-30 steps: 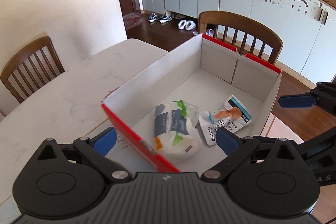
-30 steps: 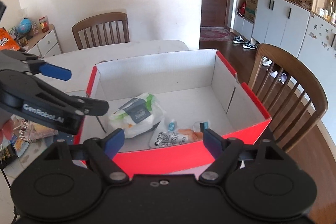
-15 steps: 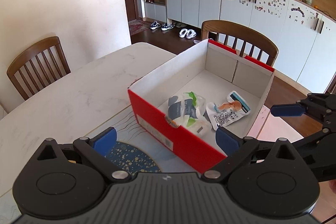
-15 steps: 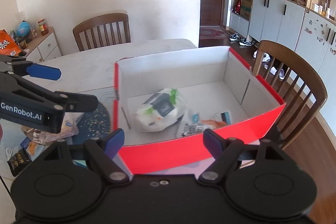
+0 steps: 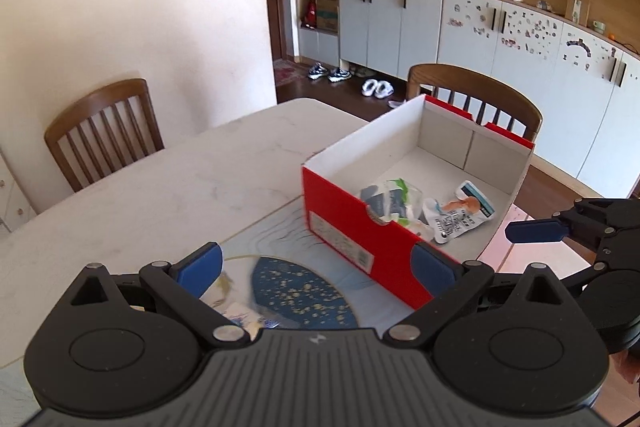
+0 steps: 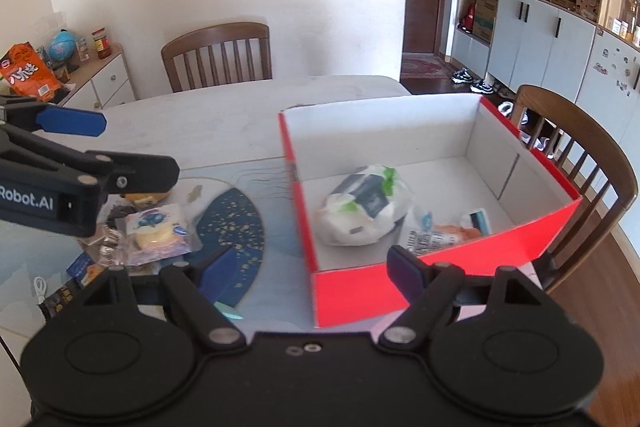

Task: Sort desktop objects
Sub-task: 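Withdraw both tools from the box back over the placemat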

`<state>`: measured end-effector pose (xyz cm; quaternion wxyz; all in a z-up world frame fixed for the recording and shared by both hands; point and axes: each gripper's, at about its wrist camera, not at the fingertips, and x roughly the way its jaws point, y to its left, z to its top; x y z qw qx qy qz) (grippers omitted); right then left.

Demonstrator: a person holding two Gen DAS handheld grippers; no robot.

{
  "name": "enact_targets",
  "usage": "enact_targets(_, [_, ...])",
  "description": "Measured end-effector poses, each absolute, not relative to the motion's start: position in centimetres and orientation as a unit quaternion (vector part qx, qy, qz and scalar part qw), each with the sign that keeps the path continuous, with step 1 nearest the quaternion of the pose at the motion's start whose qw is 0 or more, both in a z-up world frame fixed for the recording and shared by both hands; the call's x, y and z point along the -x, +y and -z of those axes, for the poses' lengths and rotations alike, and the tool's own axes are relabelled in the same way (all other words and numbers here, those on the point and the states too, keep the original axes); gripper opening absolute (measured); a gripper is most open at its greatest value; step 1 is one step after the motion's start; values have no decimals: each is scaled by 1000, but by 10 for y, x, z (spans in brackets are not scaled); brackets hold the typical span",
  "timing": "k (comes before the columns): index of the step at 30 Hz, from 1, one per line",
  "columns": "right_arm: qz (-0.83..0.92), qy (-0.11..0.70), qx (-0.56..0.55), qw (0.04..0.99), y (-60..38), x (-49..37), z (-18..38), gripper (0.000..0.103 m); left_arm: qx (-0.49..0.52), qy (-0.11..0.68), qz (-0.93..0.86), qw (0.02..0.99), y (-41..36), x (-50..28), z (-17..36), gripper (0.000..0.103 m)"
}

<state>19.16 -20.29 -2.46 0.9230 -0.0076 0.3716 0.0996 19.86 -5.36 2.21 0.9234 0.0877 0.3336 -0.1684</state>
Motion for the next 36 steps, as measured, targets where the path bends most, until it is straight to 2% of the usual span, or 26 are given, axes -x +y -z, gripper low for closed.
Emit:
enact_targets(18, [-130,374,13,918,-148,-186,35,82,-66,321,127,936,21,-166,-9,101])
enact_targets(36, [-164,375,49,911,-101,-189,55,82,-15,344,74,936,102,-138,39,101])
